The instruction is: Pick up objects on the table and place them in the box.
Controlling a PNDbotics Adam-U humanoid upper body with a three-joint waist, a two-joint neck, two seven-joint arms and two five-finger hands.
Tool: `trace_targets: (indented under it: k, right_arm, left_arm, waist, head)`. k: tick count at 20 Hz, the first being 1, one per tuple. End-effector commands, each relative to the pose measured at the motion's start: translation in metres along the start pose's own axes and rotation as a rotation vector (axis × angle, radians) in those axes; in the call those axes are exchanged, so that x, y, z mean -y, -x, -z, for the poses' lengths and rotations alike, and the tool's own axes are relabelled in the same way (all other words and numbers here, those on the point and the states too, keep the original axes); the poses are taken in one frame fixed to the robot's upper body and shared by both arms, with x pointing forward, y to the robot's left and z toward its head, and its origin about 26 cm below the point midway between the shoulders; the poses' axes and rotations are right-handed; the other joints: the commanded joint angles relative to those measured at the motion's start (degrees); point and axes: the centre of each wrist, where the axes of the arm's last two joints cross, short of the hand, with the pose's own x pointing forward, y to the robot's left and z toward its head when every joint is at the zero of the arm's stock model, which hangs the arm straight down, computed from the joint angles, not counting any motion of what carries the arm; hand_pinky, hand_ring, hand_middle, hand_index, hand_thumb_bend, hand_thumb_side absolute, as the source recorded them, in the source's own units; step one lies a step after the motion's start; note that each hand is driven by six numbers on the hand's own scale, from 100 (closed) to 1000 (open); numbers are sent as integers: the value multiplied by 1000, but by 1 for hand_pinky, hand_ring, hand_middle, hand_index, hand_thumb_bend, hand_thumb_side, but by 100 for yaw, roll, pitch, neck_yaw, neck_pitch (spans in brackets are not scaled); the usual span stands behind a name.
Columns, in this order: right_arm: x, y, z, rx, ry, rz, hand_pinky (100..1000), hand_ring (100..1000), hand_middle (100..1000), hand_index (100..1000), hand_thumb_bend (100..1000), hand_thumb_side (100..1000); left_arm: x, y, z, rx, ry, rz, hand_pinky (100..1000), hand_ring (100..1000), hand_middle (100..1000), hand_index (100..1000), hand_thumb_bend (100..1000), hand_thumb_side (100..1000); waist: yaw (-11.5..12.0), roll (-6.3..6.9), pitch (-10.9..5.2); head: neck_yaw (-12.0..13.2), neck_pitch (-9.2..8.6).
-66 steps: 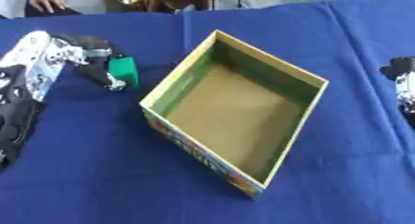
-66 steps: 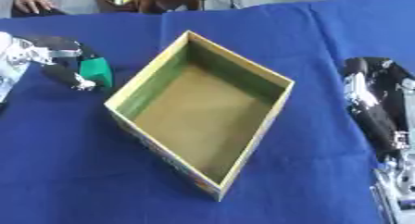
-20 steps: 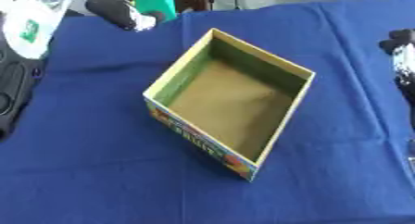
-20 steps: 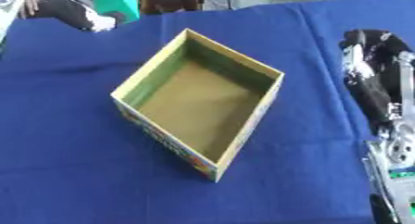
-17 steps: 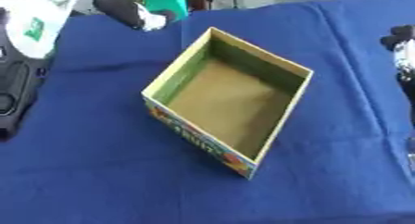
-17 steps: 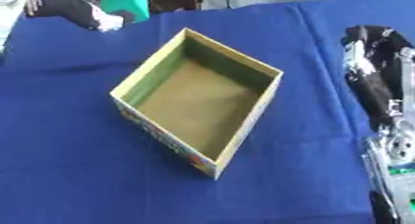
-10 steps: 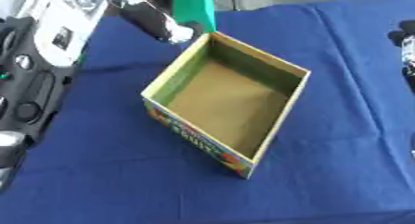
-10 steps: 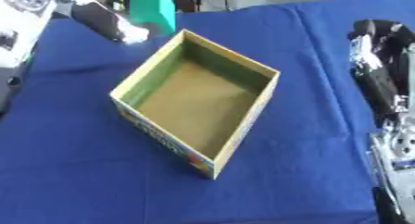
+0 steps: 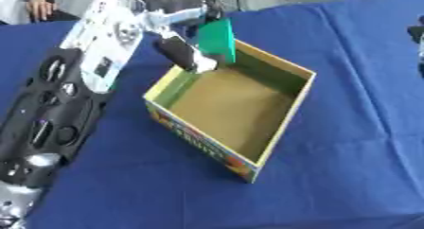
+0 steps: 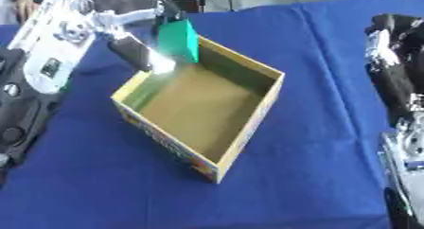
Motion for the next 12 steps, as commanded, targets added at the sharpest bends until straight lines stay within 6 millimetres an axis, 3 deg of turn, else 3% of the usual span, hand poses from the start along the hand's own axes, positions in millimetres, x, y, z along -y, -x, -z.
trace_targets:
  k: [1, 12]
  right_arm:
    - [5, -8, 7, 39, 11, -7, 782, 687, 517, 644, 100, 486]
    - [2, -9, 7, 40, 11, -2, 782, 687, 516, 645, 100, 488]
  left_arm:
    - [2, -6, 7, 7, 13, 28, 129, 468, 486, 617, 100, 488]
    - [37, -10, 28, 14, 132, -3, 167, 488, 507, 641, 100, 506]
  waist:
    - [3, -18, -90]
    - [-48, -34, -14]
  head:
    - [4, -54]
    - [37, -138]
